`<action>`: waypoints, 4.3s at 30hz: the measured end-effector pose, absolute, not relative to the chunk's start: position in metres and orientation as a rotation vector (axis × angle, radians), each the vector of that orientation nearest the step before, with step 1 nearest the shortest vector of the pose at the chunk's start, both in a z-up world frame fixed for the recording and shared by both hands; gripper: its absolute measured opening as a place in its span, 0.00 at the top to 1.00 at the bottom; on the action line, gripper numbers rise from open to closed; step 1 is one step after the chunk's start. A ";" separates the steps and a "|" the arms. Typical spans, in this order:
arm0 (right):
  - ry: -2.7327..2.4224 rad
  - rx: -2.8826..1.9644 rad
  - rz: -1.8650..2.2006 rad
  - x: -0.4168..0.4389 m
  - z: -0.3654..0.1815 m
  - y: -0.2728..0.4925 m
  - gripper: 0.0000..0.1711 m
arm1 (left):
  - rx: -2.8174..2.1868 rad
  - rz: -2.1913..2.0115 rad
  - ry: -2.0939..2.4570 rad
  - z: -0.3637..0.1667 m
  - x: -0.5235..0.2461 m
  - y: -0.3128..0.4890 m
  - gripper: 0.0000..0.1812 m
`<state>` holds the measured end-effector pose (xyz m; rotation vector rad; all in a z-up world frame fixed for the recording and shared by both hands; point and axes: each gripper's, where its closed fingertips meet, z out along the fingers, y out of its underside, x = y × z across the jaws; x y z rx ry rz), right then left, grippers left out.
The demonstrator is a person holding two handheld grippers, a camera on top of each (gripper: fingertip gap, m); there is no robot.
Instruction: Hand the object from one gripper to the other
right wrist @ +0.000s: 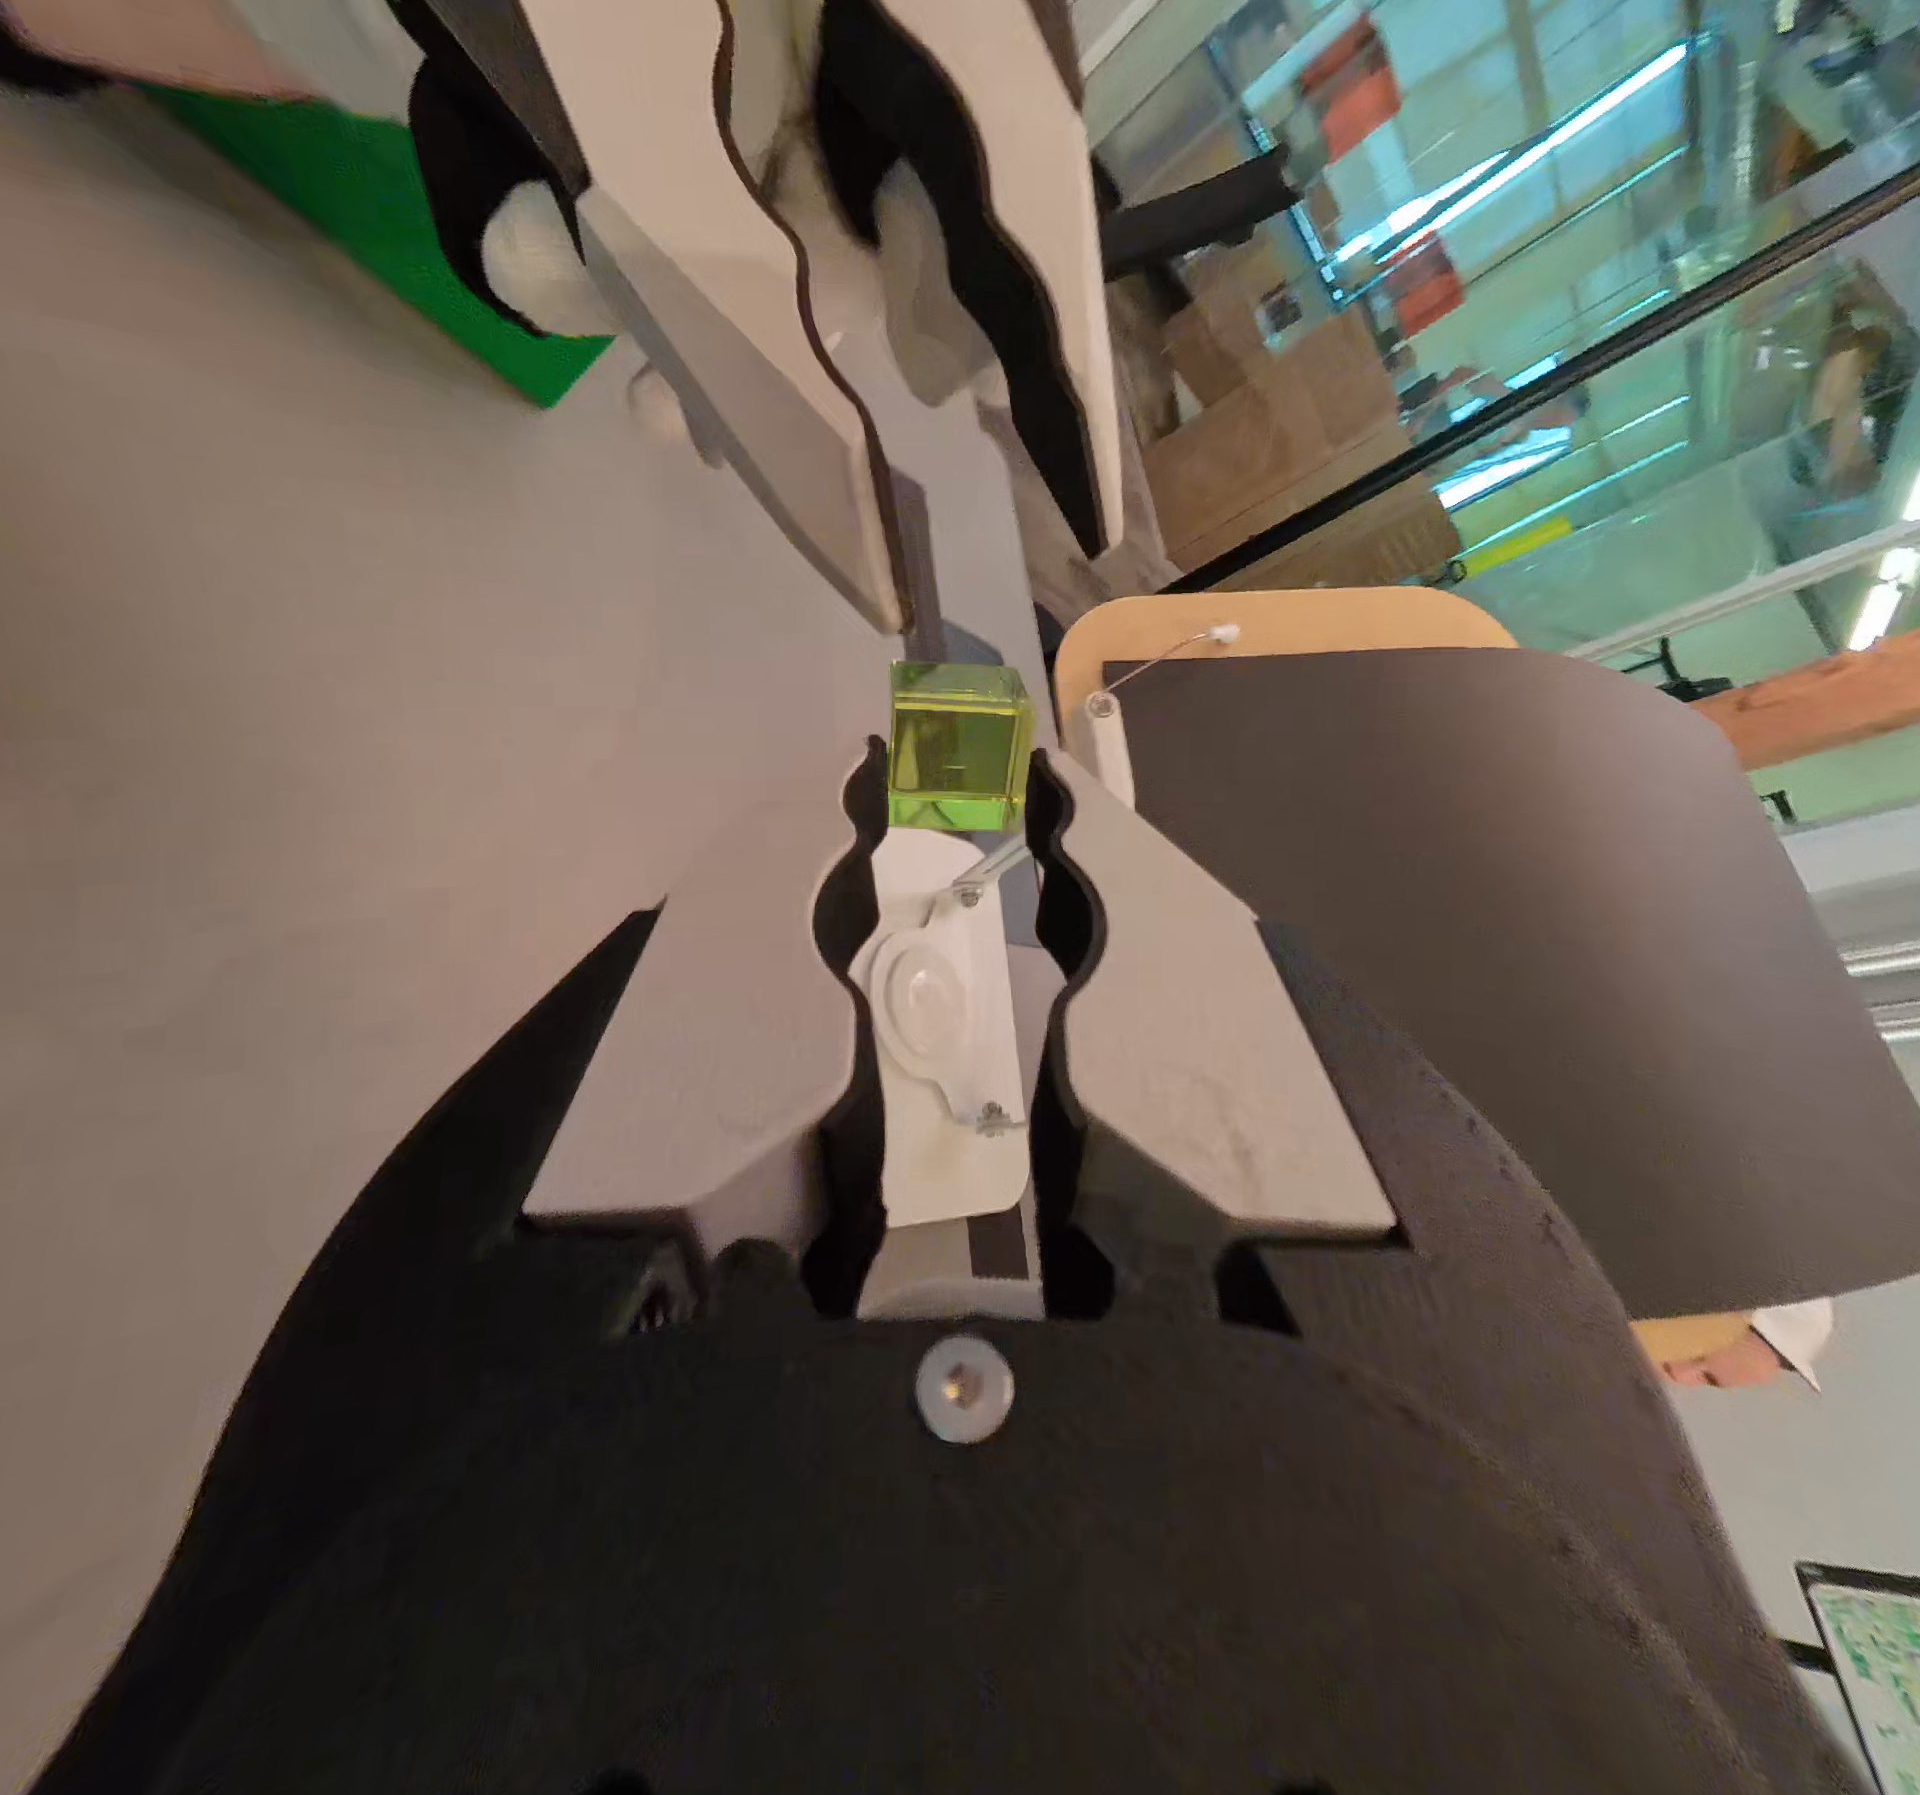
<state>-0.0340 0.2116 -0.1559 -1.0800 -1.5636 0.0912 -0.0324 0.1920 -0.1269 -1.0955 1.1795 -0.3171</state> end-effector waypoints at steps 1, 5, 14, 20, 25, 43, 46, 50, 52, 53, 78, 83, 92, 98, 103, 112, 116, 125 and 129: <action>-1.586 -1.089 0.066 -0.033 -0.160 0.212 0.86 | -1.086 -0.276 1.218 -0.131 -0.030 0.190 0.81; -1.693 -1.132 -0.051 -0.029 -0.181 0.213 0.86 | -1.072 -0.124 1.367 -0.152 -0.024 0.184 0.81; -1.734 -1.121 -0.140 -0.031 -0.186 0.211 0.86 | -1.104 0.116 1.460 -0.177 -0.023 0.198 0.81; -1.762 -1.065 -0.245 -0.033 -0.187 0.209 0.86 | -1.118 0.145 1.489 -0.183 -0.024 0.200 0.83; -1.783 -1.048 -0.325 -0.033 -0.191 0.211 0.86 | -1.122 0.170 1.503 -0.188 -0.024 0.202 0.83; -1.791 -1.030 -0.412 -0.031 -0.191 0.215 0.86 | -1.096 0.142 1.471 -0.185 -0.024 0.207 0.87; -1.776 -1.020 -0.417 -0.031 -0.188 0.216 0.86 | -1.096 0.134 1.454 -0.183 -0.025 0.208 0.87; -1.708 -0.982 -0.437 -0.032 -0.175 0.219 0.77 | -1.135 0.111 1.403 -0.178 -0.031 0.215 0.87; -1.647 -0.958 -0.474 -0.032 -0.164 0.225 0.70 | -1.182 0.009 1.329 -0.170 -0.034 0.219 0.87; -1.628 -0.944 -0.489 -0.033 -0.161 0.227 0.65 | -1.219 -0.061 1.281 -0.166 -0.036 0.222 0.87; -1.379 -0.714 -0.674 -0.067 -0.154 0.249 0.82 | -1.540 -0.979 0.853 -0.149 -0.053 0.232 0.87; -1.410 -0.776 -0.589 -0.063 -0.156 0.248 0.83 | -1.453 -0.818 0.906 -0.144 -0.052 0.231 0.85; -1.543 -1.210 0.045 -0.032 -0.185 0.245 0.82 | -1.113 -0.092 1.290 -0.169 -0.030 0.215 0.78; -1.694 -1.431 0.437 -0.009 -0.221 0.221 0.83 | -0.954 0.182 1.393 -0.196 -0.005 0.214 0.74; -1.836 -1.567 0.569 0.012 -0.252 0.203 0.83 | -0.879 0.206 1.515 -0.223 0.021 0.196 0.75; -1.954 -1.651 0.677 0.028 -0.276 0.186 0.83 | -0.856 0.166 1.615 -0.251 0.039 0.180 0.80; -1.950 -1.623 0.762 0.026 -0.271 0.179 0.83 | -0.851 0.107 1.651 -0.254 0.040 0.171 0.75; -2.055 -1.562 0.872 0.019 -0.274 0.154 0.83 | -0.822 0.104 1.674 -0.263 0.051 0.162 0.79; -2.000 -1.541 0.850 0.014 -0.270 0.163 0.84 | -0.886 0.086 1.665 -0.264 0.046 0.170 0.83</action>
